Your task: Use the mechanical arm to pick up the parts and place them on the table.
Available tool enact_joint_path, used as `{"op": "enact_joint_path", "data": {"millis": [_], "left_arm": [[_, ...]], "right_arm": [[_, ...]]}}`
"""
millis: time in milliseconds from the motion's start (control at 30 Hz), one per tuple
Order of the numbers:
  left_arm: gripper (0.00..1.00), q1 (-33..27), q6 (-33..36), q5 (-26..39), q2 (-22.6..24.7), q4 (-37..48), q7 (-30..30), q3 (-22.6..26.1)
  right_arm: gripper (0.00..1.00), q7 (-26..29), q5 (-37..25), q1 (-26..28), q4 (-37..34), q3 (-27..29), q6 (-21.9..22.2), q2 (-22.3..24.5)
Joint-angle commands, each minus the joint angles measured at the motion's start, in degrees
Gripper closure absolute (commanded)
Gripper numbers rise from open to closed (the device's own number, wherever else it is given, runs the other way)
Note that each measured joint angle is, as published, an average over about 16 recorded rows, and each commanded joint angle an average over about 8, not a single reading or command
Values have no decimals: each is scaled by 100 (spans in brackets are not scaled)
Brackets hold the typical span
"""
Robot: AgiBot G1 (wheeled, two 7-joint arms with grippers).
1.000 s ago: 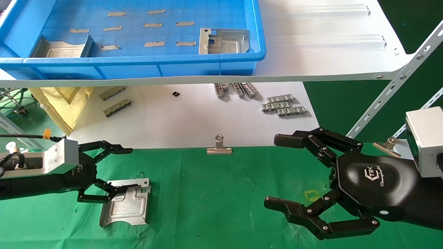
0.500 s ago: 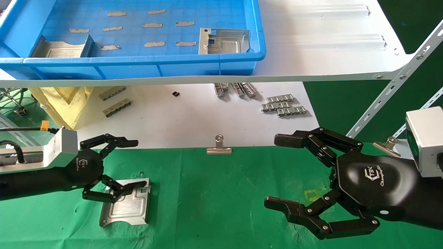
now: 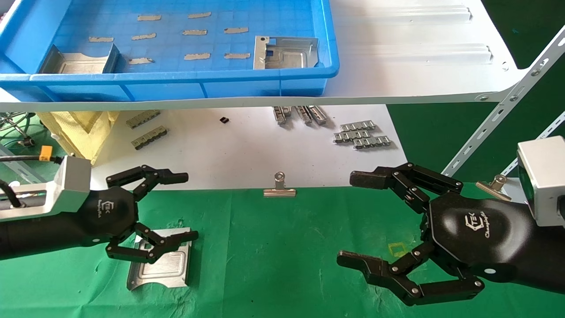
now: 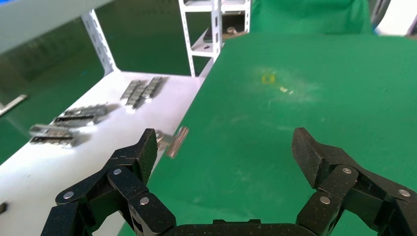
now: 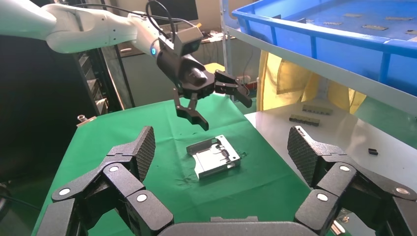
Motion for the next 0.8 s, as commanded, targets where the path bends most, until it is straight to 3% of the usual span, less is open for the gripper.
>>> {"op": "enact_joint_path", "data": {"millis": [33, 800], "left_arm": [[0, 102, -21, -52, -41, -219, -161, -106], [0, 1271, -266, -643, -515, -2727, -2009, -1318]], "right_arm": [[0, 0, 0, 0, 0, 0, 0, 0], [0, 0, 0, 0, 0, 0, 0, 0]]}}
